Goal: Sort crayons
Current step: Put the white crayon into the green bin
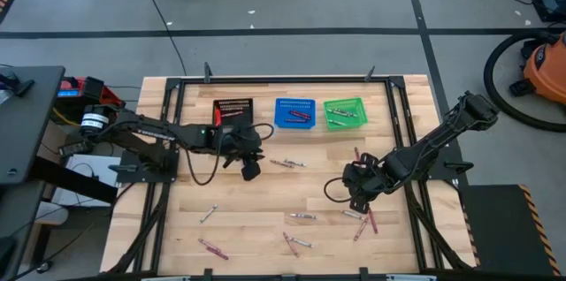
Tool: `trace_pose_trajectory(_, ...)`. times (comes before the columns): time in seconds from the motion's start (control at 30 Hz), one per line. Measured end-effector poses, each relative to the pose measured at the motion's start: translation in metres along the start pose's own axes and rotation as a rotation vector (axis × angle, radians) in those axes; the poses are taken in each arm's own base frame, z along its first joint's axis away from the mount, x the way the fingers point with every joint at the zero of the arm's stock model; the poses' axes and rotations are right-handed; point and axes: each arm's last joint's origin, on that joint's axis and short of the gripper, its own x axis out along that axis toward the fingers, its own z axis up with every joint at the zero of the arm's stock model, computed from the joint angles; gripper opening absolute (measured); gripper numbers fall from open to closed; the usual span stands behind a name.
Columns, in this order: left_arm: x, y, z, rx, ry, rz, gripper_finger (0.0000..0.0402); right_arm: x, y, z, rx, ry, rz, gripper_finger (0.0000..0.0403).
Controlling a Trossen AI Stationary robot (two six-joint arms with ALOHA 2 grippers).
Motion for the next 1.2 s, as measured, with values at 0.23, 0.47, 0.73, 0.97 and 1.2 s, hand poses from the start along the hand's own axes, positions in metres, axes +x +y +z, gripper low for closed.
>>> trace_pose_trajectory(0.23,-0.003,-0.017,-0.007,-0.022,0.011,-0.048,0.0112,0.0,0.002,-0.001,-0.009,0.062,0.063,0.0079)
trace_pose_trajectory(0.47,-0.005,-0.027,-0.011,-0.058,0.02,-0.074,0.0112,0.0,0.004,0.0,0.024,0.053,0.078,0.0079)
trace_pose_trajectory(0.73,-0.006,-0.03,-0.012,-0.112,0.023,-0.077,0.0112,-0.003,0.013,-0.01,0.01,0.121,0.151,0.0078)
trace_pose_trajectory(0.97,-0.006,-0.029,-0.012,-0.133,0.014,-0.06,0.0112,-0.007,0.024,-0.021,0.026,0.118,0.186,0.0077)
trace_pose_trajectory(1.2,-0.006,-0.028,-0.012,-0.122,0.013,-0.058,0.0112,0.004,0.04,-0.03,0.001,0.113,0.173,0.0078)
